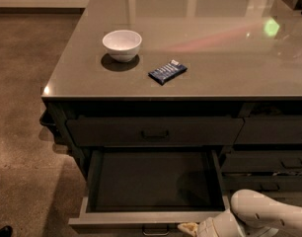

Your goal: Close middle drawer

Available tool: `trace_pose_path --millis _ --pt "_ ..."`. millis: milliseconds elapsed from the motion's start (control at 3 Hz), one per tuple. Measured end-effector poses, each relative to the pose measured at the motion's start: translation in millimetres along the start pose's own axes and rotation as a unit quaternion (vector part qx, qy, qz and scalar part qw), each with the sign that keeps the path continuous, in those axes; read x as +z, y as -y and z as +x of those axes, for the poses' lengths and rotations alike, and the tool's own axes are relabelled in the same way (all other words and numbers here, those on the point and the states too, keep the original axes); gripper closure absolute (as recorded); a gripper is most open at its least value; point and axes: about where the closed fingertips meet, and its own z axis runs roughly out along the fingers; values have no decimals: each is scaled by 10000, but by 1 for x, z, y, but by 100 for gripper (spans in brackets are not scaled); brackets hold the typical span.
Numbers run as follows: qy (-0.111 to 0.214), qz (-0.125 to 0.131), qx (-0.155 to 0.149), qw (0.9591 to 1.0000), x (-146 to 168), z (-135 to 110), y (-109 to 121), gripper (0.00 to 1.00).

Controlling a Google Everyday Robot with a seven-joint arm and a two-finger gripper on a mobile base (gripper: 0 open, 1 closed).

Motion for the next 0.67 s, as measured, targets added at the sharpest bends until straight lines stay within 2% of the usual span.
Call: trace_pose_path --millis 333,667 --pt "-417 385 -47 9984 5 1 7 0" --pt "-711 567 -153 9957 13 4 26 0"
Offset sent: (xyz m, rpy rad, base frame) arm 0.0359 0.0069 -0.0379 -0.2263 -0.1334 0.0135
